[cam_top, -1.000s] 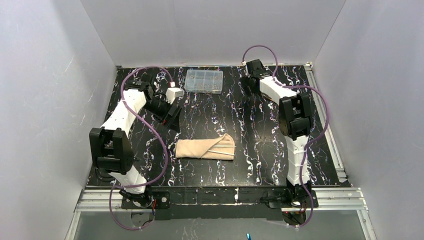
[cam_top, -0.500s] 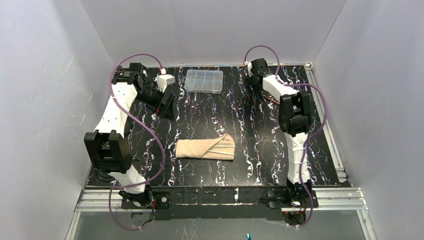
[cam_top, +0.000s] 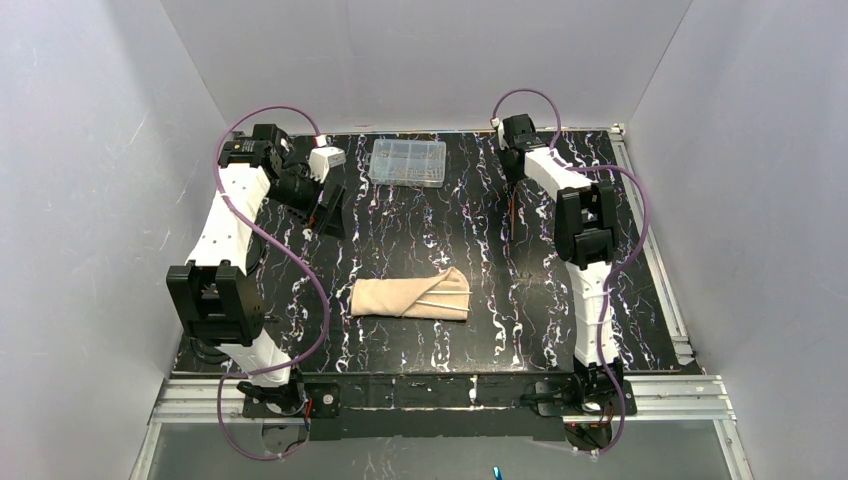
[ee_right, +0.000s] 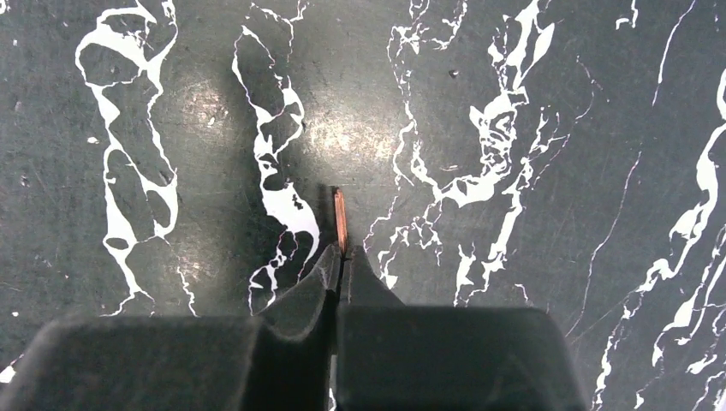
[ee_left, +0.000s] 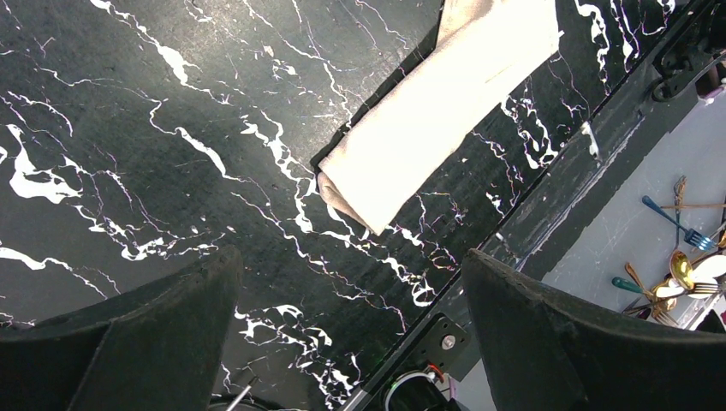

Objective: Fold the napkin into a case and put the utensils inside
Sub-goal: Pick up the fork from the corner of the board, then pass from the right arm to the left

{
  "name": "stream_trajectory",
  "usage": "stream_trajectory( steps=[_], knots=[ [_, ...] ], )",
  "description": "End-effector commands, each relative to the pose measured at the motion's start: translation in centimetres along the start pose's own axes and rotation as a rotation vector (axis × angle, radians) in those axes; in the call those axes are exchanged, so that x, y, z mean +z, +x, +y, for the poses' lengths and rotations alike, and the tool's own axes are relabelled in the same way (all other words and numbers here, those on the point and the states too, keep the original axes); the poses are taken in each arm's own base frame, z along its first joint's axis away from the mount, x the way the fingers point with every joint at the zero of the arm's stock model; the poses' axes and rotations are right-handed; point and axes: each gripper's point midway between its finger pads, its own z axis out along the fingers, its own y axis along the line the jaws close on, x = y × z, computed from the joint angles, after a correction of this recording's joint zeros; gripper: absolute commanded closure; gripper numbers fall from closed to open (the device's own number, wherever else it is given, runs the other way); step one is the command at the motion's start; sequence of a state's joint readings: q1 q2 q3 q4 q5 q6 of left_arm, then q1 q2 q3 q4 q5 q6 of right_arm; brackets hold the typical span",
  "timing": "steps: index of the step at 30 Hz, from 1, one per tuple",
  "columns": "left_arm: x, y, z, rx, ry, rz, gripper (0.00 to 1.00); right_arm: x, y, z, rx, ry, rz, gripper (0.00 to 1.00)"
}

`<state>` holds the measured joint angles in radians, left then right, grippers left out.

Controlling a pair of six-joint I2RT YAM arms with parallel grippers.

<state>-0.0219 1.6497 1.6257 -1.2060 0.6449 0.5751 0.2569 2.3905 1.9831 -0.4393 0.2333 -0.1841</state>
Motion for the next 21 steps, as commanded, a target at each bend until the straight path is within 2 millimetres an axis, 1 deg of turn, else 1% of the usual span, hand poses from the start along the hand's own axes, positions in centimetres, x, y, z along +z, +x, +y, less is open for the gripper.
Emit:
stream_trajectory(
  steps=[1,2,4,6,7,9,12,14,15,18,19,21],
  knots=[
    [-0.8,-0.5,-1.1,-0.001,0.031,-0.029,0.01,-1.6,-0.7,-0.8,0.075,0.028,0.005,0.99],
    [-0.9,-0.7,-1.3,0.004,0.036,-0.038,0.01,-2.2,-1.4,-0.9,0.098,0.029,-0.011,0.99],
    [-1.1,-1.0,-1.8,0.012,0.050,-0.057,0.02,-4.3,-3.4,-1.0,0.164,0.006,-0.063,0.99],
    [-1.3,-1.4,-2.4,0.015,0.072,-0.078,0.02,-7.2,-5.8,-0.3,0.265,-0.058,-0.133,0.99],
    [-1.3,-1.4,-2.7,0.011,0.085,-0.085,0.02,-8.9,-7.0,0.4,0.321,-0.111,-0.172,0.99],
    [-1.0,-1.5,-3.2,-0.003,0.099,-0.082,0.02,-12.7,-8.7,3.0,0.429,-0.254,-0.243,0.99],
    [-0.3,-1.7,-4.4,0.006,0.132,-0.078,0.02,-19.0,-11.2,8.0,0.521,-0.440,-0.410,0.99],
    [0.1,-1.9,-5.6,0.026,0.163,-0.088,0.02,-23.2,-12.2,10.9,0.561,-0.537,-0.513,0.99],
    [0.3,-2.0,-6.2,0.046,0.170,-0.093,0.02,-25.0,-12.5,12.2,0.598,-0.590,-0.549,0.99],
    [0.5,-2.5,-7.9,0.065,0.207,-0.118,0.02,-29.4,-11.9,15.2,0.710,-0.692,-0.598,0.99],
    [0.4,-2.7,-8.4,0.056,0.237,-0.132,0.02,-31.5,-11.8,15.8,0.742,-0.716,-0.636,0.99],
    [0.2,-3.2,-9.8,0.027,0.317,-0.160,0.02,-33.4,-11.0,17.6,0.778,-0.732,-0.693,0.99]
  ],
)
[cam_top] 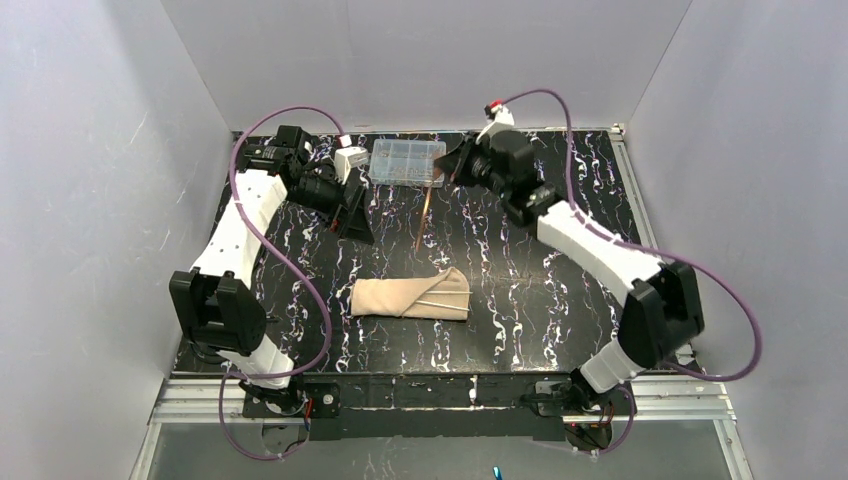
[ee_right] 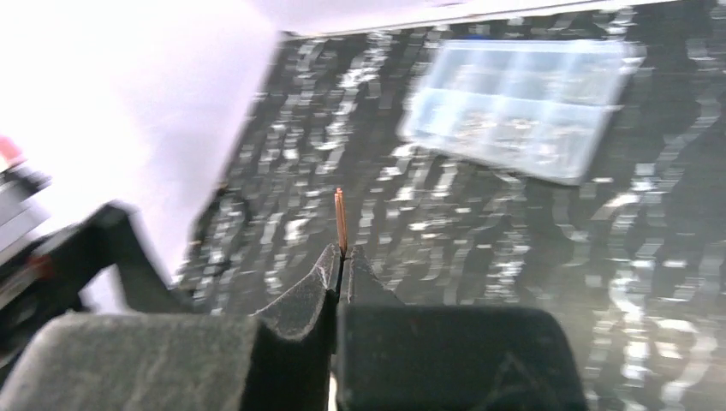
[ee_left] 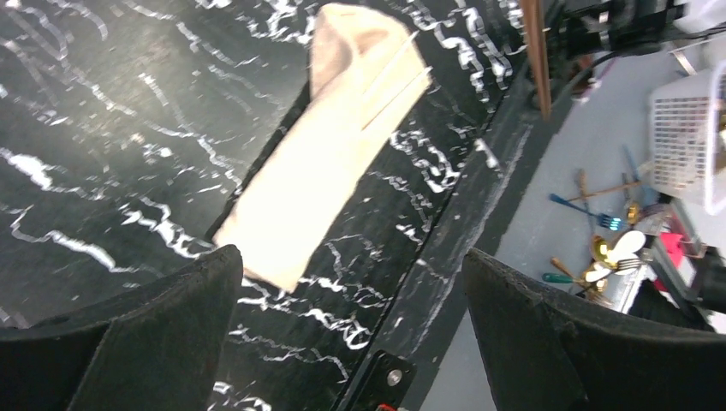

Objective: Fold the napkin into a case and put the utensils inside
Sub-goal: Pass from the right arm to the left

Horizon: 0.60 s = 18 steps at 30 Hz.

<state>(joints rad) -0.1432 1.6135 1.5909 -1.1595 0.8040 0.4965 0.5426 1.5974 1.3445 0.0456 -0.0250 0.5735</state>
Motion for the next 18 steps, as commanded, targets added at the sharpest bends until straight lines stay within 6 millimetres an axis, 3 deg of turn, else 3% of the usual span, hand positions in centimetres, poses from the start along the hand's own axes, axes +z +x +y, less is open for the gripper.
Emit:
stream_trajectory(
  steps=[1,7,14,18],
  knots=[
    [-0.8,-1.7,-4.6,-0.025,0.176,-0.121,0.02,-2.3,-1.0,6.2,0.190,-0.139,-0.203,0.99],
    [-1.4,-2.5,-8.5,-0.131,0.404,-0.189,0.02,-4.6,-0.6,9.5,0.236,-0.177,-0.309,0.99],
    [-1.6,-2.0,-9.5,-0.190,0.449,-0.186,0.02,-5.3,0.0,11.2,0.305,-0.188,-0.403,0.99],
    [-1.5,-1.8,-9.6,-0.216,0.462,-0.178,0.09,-5.1,0.2,12.0,0.325,-0.189,-0.440,0.99]
  ],
)
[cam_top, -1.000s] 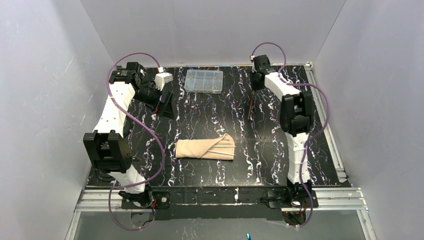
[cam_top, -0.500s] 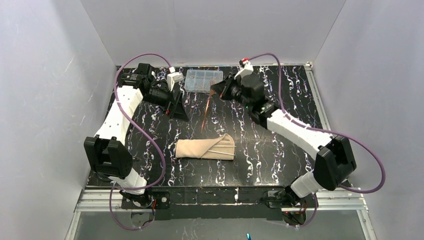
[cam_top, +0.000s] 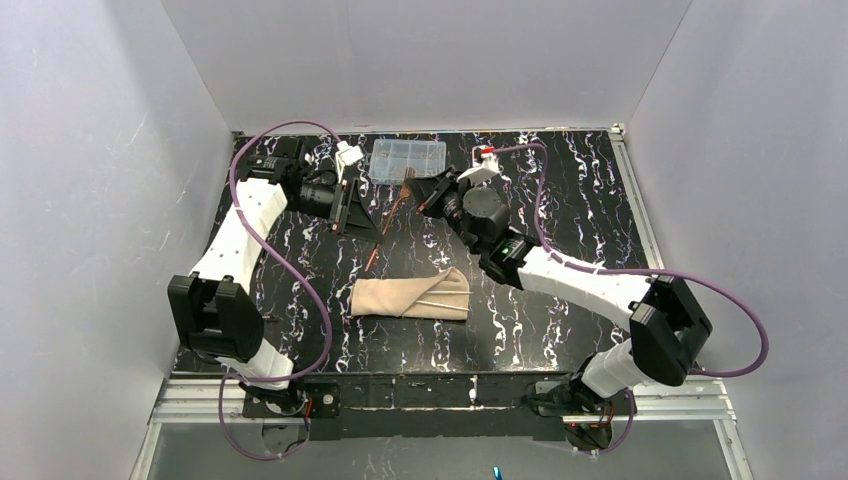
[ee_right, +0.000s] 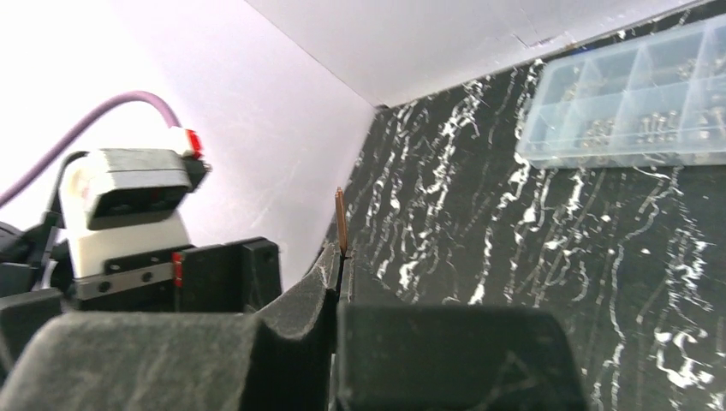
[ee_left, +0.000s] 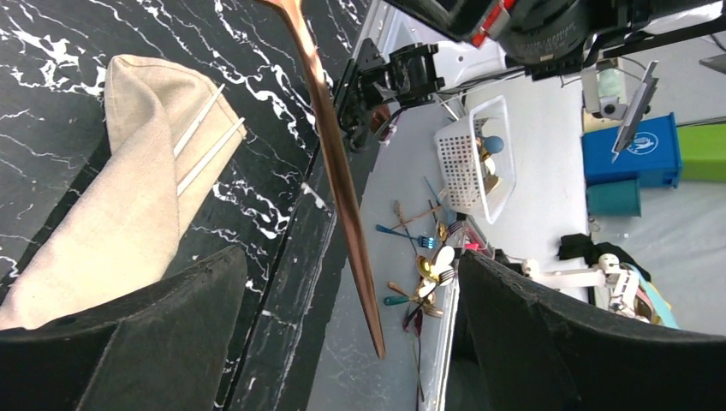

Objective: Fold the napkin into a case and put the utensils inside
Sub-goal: Pass from the right arm to the left

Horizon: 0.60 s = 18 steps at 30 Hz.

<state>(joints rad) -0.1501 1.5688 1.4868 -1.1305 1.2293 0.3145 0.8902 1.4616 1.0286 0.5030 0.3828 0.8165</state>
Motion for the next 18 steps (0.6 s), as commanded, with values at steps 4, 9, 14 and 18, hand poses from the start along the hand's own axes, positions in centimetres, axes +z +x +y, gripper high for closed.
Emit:
stream_trajectory(
  steps=[4,9,14,18],
  knots=[
    [-0.4,0.3,-2.5,-0.025,0.079,-0.024,0.31,-0.5,-4.5,4.0,0.096,-0.070,-0.245,0.99],
    [-0.4,0.1,-2.7,-0.025,0.105,-0.027,0.96,-0.3,-3.6,4.6,0.079,-0.088,-0.230,0.99],
    [-1.2,0.2,-2.2,0.000,0.091,-0.007,1.00,-1.2,-2.4,5.4,-0.056,-0.141,-0.121,0.78],
    [-1.9,1.5,-1.0,0.054,0.038,0.084,1.00,-3.0,-3.5,5.5,-0.178,-0.243,0.084,0.42]
  ],
)
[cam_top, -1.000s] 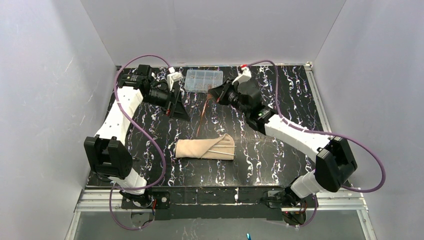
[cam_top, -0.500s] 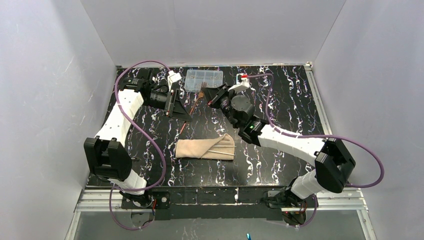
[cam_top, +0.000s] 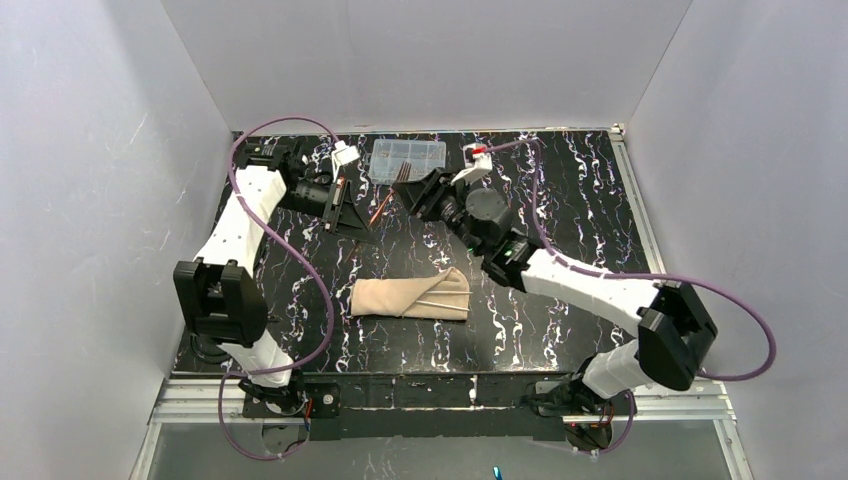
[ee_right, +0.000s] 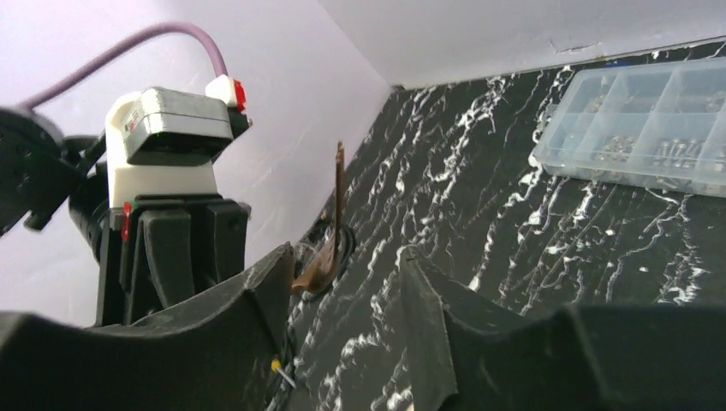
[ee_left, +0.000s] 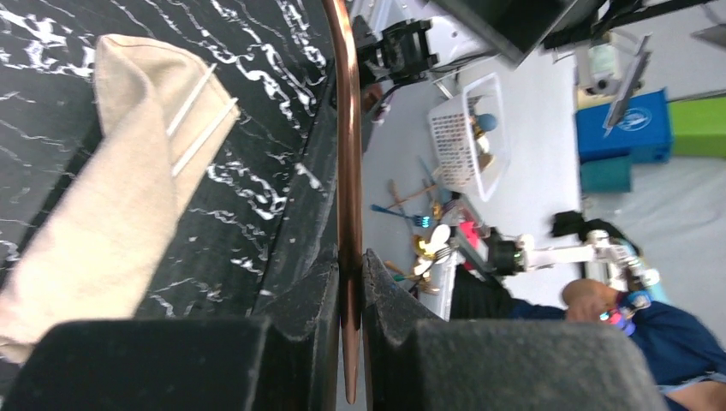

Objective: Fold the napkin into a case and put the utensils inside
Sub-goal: Pass from the right arm to the left, then pass from the left arm to the right

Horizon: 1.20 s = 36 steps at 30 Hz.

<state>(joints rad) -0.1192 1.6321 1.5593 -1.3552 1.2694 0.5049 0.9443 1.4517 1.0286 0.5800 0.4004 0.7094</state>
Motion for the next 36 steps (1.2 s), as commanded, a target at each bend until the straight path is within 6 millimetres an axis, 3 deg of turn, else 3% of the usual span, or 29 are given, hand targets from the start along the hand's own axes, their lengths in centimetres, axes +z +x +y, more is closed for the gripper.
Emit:
stream_trajectory(
  steps=[1,5,8,10,15,24,36],
  knots=[
    [-1.0,1.6,-0.1,0.088,-0.022,0.085,1.00,-2.4,-4.1,2.4,-0.100,-0.197,0.190,0.39],
    [-1.4,3.0,1.5,0.151,-0.083,0.151,1.00,-4.2,-4.7,0.0,-0.124,-0.224,0.511,0.33],
    [-1.8,3.7,2.6,0.196,-0.136,0.192,1.00,-5.9,-4.3,1.2,-0.151,-0.306,0.656,0.31],
    [-2.0,4.1,3.0,0.223,-0.161,0.216,1.00,-6.3,-3.8,0.7,-0.157,-0.280,0.728,0.32],
    [-2.3,4.9,3.7,0.311,-0.221,0.283,1.00,-6.2,-2.3,0.7,-0.124,-0.315,0.812,0.31],
    [-1.7,5.8,3.7,0.427,-0.260,0.352,1.00,-6.1,1.2,0.0,-0.098,-0.306,0.904,0.38],
    [-1.5,6.1,4.0,0.458,-0.286,0.378,1.00,-5.1,4.2,0.4,-0.027,-0.314,0.943,0.69]
  ],
)
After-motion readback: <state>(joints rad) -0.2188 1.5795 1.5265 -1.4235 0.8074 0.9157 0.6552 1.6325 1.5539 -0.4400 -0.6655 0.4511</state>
